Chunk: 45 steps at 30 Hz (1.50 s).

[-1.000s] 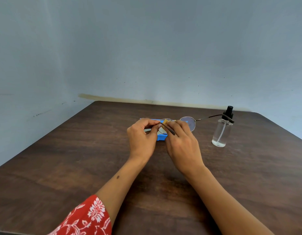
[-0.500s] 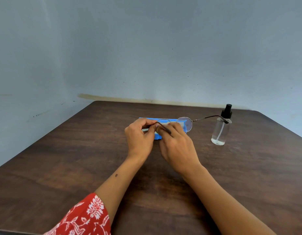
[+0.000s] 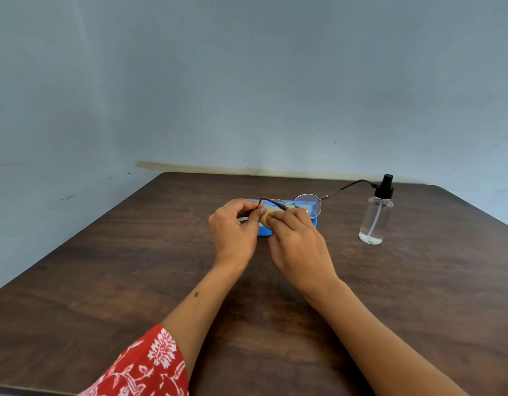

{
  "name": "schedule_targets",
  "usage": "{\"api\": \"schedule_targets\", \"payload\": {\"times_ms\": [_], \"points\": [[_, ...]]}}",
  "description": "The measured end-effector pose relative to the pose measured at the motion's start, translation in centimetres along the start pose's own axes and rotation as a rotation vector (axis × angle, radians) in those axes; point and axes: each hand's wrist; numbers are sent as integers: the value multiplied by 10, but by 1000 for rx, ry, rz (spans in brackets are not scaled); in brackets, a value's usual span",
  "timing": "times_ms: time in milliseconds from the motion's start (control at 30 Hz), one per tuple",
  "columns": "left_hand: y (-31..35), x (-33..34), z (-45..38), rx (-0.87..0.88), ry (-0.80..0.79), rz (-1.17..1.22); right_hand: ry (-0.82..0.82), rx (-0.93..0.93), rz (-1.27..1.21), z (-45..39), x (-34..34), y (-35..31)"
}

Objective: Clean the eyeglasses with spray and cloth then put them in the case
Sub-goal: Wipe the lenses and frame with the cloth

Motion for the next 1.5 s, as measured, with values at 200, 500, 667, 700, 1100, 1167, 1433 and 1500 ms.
{"api": "schedule_targets", "payload": {"times_ms": [200,500,667,700,1100,1167,1433,1500], "points": [[-2,-2,-2,-24,30,1,-118,-19,-136,2,-10,3],[-4,-5,-5,-50,83,-50,-74,1449,-1224,-4,-10,47],[-3,-5,-5,-31,82,-68,3,1390,-1089,-1,-13,49],[-3,-5,-5,-28,81,-65,4,1299,-972,0,-14,47],[-1,-4,-1,-12,-12,-70,0,353,-136,15,7,40],[-3,-6,-3,-8,-12,-87,-31,328,-150,16,9,38],[-1,-6,-4,8,-4,-75,-22,344,-40,15,7,43],[-1,-7,-4,10,-5,-85,-41,269,-63,15,8,39]]}}
Point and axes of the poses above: each hand's wrist, its own z-axis away from the middle knuckle, its own x-axis out of the palm, y = z × x, and after that the axes turned 14 degrees about z, right-handed
